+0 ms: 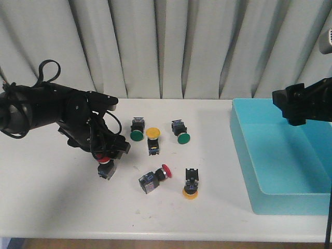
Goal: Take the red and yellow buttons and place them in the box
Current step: 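Lower the left gripper onto the red-capped button and close it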
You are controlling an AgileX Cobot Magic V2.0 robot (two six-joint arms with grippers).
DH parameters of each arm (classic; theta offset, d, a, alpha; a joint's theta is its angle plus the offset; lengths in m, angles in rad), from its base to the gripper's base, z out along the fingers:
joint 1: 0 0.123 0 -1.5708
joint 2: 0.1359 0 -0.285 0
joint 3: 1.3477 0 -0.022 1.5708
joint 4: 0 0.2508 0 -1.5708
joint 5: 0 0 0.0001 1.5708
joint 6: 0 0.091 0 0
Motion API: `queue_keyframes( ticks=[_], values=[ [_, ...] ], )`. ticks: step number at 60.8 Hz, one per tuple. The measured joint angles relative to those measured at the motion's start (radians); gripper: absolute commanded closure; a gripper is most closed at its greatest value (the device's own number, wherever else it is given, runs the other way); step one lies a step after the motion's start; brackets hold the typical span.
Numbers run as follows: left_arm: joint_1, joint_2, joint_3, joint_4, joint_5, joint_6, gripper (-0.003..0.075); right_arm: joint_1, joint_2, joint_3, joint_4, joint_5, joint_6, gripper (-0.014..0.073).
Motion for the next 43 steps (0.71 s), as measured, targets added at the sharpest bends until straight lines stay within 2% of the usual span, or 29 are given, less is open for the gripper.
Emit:
queue_keyframes(
  ticks=[17,43],
  values=[
    [0.0,0.033,0.0,-0.006,0.008,0.0,0.0192,0.0,0.0,0.0,0.001,0.002,0.0,-0.0047],
    [0.0,0.064,-0.003,-0.007,0.002,-0.025,0.0434,0.0,0.0,0.0,0.001,0.021,0.001,-0.0022]
  ],
)
